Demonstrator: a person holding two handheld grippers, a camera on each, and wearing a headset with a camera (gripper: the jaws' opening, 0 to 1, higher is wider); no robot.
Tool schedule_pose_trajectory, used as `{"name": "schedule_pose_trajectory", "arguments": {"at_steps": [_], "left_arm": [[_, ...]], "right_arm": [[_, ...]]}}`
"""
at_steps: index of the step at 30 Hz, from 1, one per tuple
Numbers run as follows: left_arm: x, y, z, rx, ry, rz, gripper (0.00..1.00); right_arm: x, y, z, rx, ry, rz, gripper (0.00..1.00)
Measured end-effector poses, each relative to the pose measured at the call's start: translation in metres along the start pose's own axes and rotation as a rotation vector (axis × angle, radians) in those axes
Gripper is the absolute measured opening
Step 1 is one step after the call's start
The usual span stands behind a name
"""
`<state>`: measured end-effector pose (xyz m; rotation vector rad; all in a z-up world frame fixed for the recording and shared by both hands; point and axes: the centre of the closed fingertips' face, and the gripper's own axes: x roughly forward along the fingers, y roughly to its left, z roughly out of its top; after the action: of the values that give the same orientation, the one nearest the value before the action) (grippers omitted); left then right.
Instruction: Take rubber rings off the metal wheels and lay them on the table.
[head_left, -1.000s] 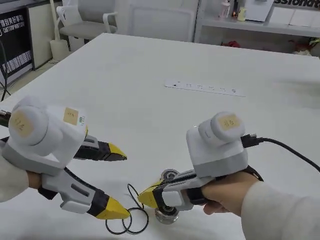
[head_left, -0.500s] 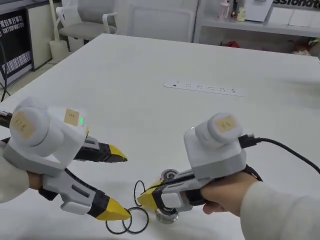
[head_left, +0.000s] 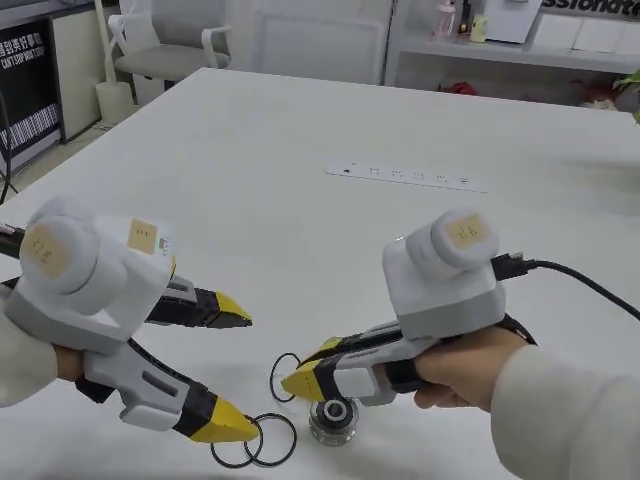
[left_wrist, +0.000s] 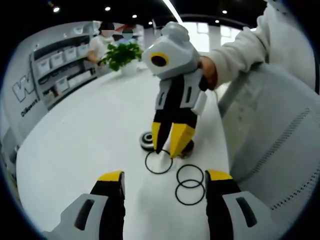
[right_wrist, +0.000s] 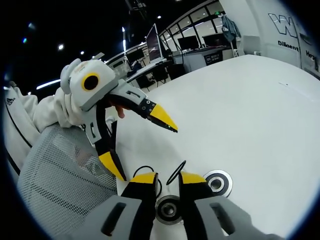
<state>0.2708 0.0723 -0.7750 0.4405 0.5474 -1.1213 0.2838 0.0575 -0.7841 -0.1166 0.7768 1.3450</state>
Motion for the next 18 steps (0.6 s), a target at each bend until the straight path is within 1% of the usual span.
{"name": "schedule_pose_trajectory", "arguments": {"at_steps": [4, 11, 18], "left_arm": [[0.0, 0.0, 0.0, -0.002, -0.002, 0.002, 0.66], [0.0, 0.0, 0.0, -0.003, -0.002, -0.001, 0.66], [0.001, 0.0, 0.0, -0.004, -0.001, -0.003, 0.66]], "right_arm": [[-0.005, -0.006, 0.005, 0.002, -0.021, -0.018, 0.14], [-0.017, -0.018, 0.017, 0.029, -0.077, -0.052, 0.15], [-0.023, -0.025, 0.019, 0.038, -0.093, -0.074, 0.15]]}}
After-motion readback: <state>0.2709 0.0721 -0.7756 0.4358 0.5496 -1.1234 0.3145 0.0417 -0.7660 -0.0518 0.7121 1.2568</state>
